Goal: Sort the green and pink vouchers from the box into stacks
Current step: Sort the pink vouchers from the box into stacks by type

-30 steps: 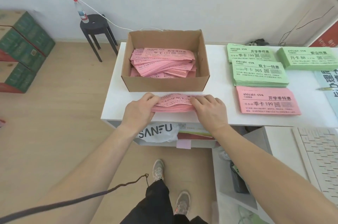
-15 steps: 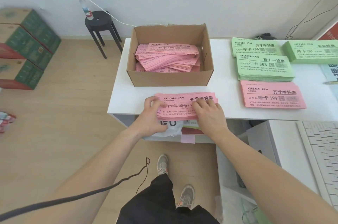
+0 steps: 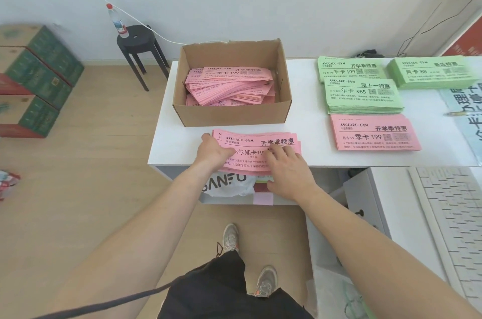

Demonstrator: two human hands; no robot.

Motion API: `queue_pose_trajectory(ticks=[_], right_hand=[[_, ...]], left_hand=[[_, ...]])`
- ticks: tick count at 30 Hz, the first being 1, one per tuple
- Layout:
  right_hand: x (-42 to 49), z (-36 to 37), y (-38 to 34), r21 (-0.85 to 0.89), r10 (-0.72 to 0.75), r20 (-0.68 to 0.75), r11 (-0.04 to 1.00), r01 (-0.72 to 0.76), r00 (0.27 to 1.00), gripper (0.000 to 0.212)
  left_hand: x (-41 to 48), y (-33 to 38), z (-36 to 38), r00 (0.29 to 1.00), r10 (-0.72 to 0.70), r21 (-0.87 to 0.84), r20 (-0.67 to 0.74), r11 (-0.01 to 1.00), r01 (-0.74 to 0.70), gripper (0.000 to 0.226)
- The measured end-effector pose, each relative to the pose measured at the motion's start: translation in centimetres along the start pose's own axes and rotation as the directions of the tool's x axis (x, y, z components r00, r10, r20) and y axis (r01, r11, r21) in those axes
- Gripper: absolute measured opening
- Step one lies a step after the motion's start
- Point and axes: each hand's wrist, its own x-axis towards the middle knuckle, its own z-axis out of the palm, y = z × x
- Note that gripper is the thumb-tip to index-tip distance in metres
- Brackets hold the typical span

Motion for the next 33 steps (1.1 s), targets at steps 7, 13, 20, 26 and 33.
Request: queue_pose_trajectory(ticks=[7, 13, 20, 26, 33], right_hand=[[-0.9, -0.3, 0.8, 0.223, 0.001, 0.071, 0.975, -0.017, 0.997, 0.069], [-2.6, -0.7, 2.4, 0.391, 0.426, -0.024, 0.836, -0.384, 0.904, 0.038], [-3.1, 1.0, 3.0, 0.671, 0.574, 0.387, 0.361, -0.647, 0.721, 0.054], [-2.1, 0.8, 3.0, 0.830, 0.497, 0.492, -0.019, -0.558, 0.715, 0.033], [-2.1, -1.0, 3.1, 0.806, 0.382, 0.562, -0.055, -0.590, 0.733, 0.027]], left_hand=[[1.6, -0.4, 0.2, 0.999, -0.044, 0.012, 0.029, 0.999, 0.044, 0.033], [1.7, -1.2, 0.2, 0.997, -0.034, 0.104, 0.066, 0.994, 0.027, 0.041], [1.4, -1.8, 0.0, 0.996, -0.060, 0.119, 0.070, 0.992, 0.051, 0.050], [1.3, -3.0, -0.1, 0.988, -0.083, 0.081, 0.131, 0.994, 0.073, 0.050], [1.6, -4.2, -0.5, 0.985, -0.050, 0.023, 0.167, 0.999, 0.047, 0.051]])
